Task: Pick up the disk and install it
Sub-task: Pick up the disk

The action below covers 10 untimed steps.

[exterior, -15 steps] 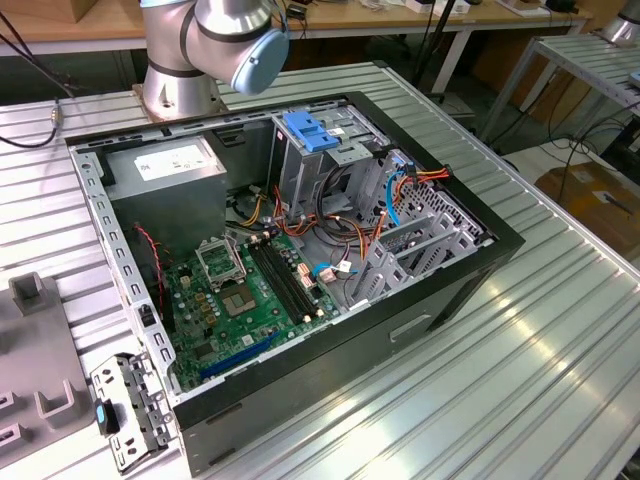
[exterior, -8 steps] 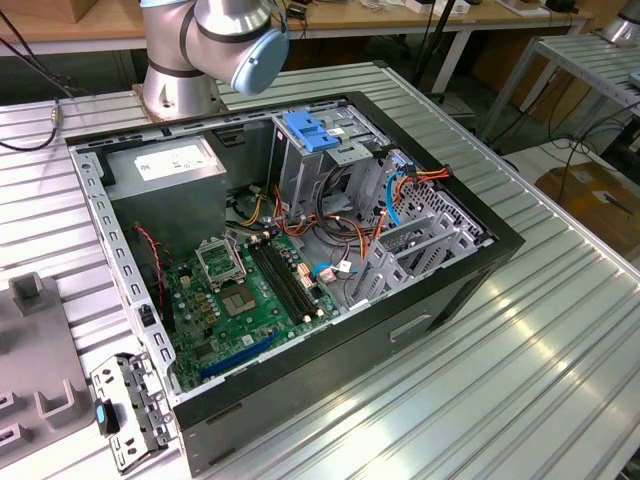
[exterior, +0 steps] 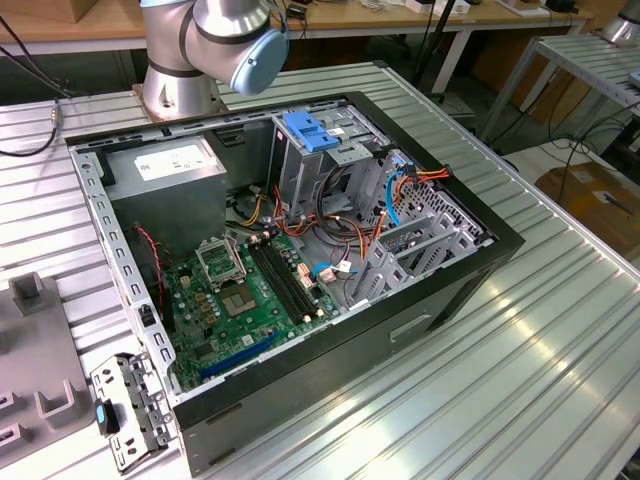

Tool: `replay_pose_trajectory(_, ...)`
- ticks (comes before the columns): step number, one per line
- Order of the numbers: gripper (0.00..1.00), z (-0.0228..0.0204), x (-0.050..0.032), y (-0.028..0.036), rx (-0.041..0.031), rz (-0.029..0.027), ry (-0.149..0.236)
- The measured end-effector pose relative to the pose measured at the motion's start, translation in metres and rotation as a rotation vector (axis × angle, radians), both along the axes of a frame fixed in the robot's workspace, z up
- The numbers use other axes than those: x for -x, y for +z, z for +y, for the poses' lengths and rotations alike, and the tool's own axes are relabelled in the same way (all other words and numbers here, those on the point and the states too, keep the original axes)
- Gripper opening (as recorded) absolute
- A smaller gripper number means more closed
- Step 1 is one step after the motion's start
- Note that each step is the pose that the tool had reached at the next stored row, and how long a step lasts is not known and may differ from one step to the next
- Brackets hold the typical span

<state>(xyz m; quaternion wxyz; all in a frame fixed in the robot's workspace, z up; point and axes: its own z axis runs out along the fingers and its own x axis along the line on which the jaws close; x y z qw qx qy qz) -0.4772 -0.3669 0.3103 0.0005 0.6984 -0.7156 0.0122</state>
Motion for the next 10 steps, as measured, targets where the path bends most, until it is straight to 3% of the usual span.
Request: replay_pose_trajectory(10,0.54,0.0001,0.0,-0.0021,-0.0001,0.0,0.0)
